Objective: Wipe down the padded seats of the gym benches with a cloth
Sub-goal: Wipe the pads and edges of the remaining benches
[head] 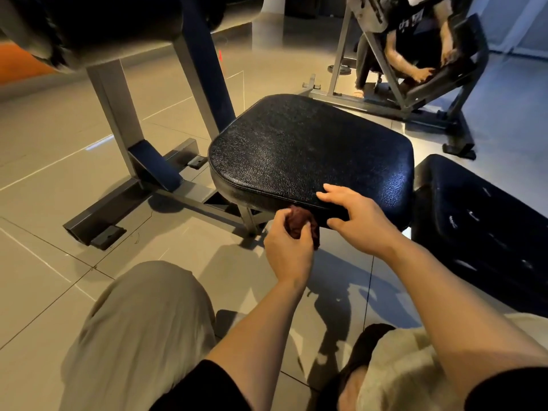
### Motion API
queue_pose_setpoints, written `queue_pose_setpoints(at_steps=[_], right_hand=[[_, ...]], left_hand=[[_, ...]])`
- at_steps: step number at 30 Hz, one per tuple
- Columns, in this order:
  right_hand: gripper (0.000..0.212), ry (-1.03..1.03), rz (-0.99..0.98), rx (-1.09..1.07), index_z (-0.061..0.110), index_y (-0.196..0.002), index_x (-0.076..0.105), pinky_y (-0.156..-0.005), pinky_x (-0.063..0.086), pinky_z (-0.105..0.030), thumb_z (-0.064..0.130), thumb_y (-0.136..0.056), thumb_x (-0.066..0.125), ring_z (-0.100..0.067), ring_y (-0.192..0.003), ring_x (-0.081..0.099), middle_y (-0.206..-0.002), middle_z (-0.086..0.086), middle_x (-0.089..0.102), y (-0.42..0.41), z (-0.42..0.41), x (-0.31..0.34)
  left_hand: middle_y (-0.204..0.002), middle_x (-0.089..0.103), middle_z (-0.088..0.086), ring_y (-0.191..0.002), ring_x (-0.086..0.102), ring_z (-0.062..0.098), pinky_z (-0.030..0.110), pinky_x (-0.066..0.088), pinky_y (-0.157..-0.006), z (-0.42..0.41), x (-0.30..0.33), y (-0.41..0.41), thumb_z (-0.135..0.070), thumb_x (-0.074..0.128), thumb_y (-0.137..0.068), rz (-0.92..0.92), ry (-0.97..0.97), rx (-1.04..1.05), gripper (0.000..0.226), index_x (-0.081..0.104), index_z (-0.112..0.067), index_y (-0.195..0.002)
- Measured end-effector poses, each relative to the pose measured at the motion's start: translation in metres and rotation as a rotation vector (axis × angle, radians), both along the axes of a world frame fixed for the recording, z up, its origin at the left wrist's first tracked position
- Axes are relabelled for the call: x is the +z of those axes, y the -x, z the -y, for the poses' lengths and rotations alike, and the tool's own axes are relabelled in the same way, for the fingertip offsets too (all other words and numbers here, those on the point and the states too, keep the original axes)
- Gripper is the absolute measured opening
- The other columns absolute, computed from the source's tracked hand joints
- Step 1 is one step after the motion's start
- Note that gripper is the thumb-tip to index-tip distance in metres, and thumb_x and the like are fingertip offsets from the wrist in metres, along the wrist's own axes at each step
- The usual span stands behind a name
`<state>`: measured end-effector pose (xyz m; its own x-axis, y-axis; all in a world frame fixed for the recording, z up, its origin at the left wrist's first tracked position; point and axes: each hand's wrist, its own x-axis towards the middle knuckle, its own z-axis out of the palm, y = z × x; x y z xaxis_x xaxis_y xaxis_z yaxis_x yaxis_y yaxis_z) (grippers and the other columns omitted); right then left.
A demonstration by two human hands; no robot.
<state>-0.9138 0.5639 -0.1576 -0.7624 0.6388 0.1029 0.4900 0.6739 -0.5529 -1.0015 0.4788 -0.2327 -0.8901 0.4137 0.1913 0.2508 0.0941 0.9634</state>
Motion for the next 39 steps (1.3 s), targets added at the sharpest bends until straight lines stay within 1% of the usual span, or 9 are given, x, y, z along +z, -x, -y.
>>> queue_pose_setpoints(at_steps=[4, 9, 17, 21, 26, 29, 34, 36, 39], right_hand=[[0.057, 0.010, 0.011, 0.009, 0.024, -0.144, 0.045, -0.113, 0.013, -0.020, 0.005, -0.092, 0.060, -0.008, -0.145, 0.021, -0.155, 0.008, 0.032, -0.001, 0.004, 0.000], [0.055, -0.021, -0.001, -0.015, 0.022, -0.141, 0.049, -0.117, 0.018, -0.026, 0.005, -0.090, 0.062, -0.011, -0.144, 0.025, -0.153, 0.005, 0.036, 0.004, 0.001, -0.001], [0.058, -0.038, -0.017, 0.010, 0.024, -0.140, 0.050, -0.114, 0.018, -0.022, 0.004, -0.088, 0.063, -0.011, -0.143, 0.027, -0.153, 0.006, 0.037, 0.002, -0.002, -0.006], [0.056, -0.035, -0.008, 0.015, 0.026, -0.141, 0.048, -0.113, 0.017, -0.023, 0.007, -0.090, 0.063, -0.010, -0.143, 0.025, -0.153, 0.009, 0.036, 0.002, -0.004, -0.007], [0.052, -0.021, -0.034, -0.014, 0.025, -0.136, 0.054, -0.113, 0.022, -0.027, 0.007, -0.088, 0.065, -0.011, -0.141, 0.030, -0.149, 0.008, 0.040, 0.005, -0.007, -0.008], [0.054, -0.034, -0.039, -0.009, 0.024, -0.137, 0.053, -0.110, 0.020, -0.023, 0.006, -0.087, 0.066, -0.012, -0.140, 0.030, -0.150, 0.007, 0.040, 0.005, -0.006, -0.010], [0.061, -0.032, -0.025, 0.026, 0.021, -0.138, 0.052, -0.114, 0.016, -0.022, -0.002, -0.083, 0.064, -0.015, -0.143, 0.028, -0.152, 0.002, 0.039, 0.004, -0.007, -0.008], [0.061, -0.004, -0.027, 0.039, 0.022, -0.138, 0.052, -0.114, 0.016, -0.021, -0.003, -0.083, 0.063, -0.013, -0.143, 0.028, -0.152, 0.004, 0.038, 0.003, -0.007, -0.006], [0.056, 0.041, -0.066, 0.034, 0.023, -0.135, 0.056, -0.113, 0.021, -0.021, -0.005, -0.087, 0.057, -0.010, -0.141, 0.032, -0.149, 0.007, 0.043, -0.004, -0.009, 0.000]], left_hand=[[-0.095, 0.063, -0.001, -0.094, 0.061, 0.022, 0.025, 0.044, -0.077, 0.016, -0.020, -0.005, -0.018, 0.067, -0.087, 0.207, 0.092, 0.094, 0.025, 0.064, -0.016, -0.111], [-0.095, 0.067, -0.001, -0.087, 0.061, 0.010, 0.019, 0.048, -0.079, 0.007, 0.010, -0.013, -0.016, 0.068, -0.086, -0.043, -0.163, -0.006, 0.020, 0.063, -0.016, -0.105], [-0.093, 0.069, 0.000, -0.088, 0.064, 0.020, 0.034, 0.052, -0.080, -0.005, -0.008, -0.004, -0.014, 0.070, -0.079, -0.010, 0.000, -0.021, 0.023, 0.065, -0.017, -0.101], [-0.100, 0.062, 0.003, -0.092, 0.060, 0.022, 0.034, 0.049, -0.083, 0.007, -0.021, 0.004, -0.018, 0.067, -0.085, 0.155, 0.046, 0.202, 0.022, 0.062, -0.018, -0.106], [-0.120, 0.052, 0.007, -0.106, 0.052, 0.015, 0.018, 0.038, -0.090, 0.002, 0.014, 0.023, -0.012, 0.069, -0.084, -0.046, -0.106, 0.386, 0.033, 0.059, -0.012, -0.116], [-0.109, 0.058, 0.006, -0.102, 0.052, 0.016, 0.018, 0.036, -0.089, 0.000, 0.017, 0.022, -0.006, 0.069, -0.081, -0.130, -0.126, 0.293, 0.029, 0.061, -0.008, -0.109], [-0.093, 0.061, -0.001, -0.088, 0.056, 0.016, 0.032, 0.046, -0.081, 0.005, 0.005, -0.009, -0.002, 0.062, -0.074, -0.250, -0.108, -0.189, 0.026, 0.061, -0.012, -0.097], [-0.094, 0.061, 0.001, -0.089, 0.058, 0.020, 0.039, 0.048, -0.082, 0.007, 0.001, -0.004, -0.008, 0.060, -0.076, -0.178, -0.139, -0.072, 0.023, 0.060, -0.012, -0.099], [-0.100, 0.060, 0.005, -0.094, 0.057, 0.023, 0.042, 0.047, -0.087, 0.011, 0.005, 0.016, -0.010, 0.062, -0.081, -0.048, -0.157, 0.310, 0.024, 0.057, -0.010, -0.104]])
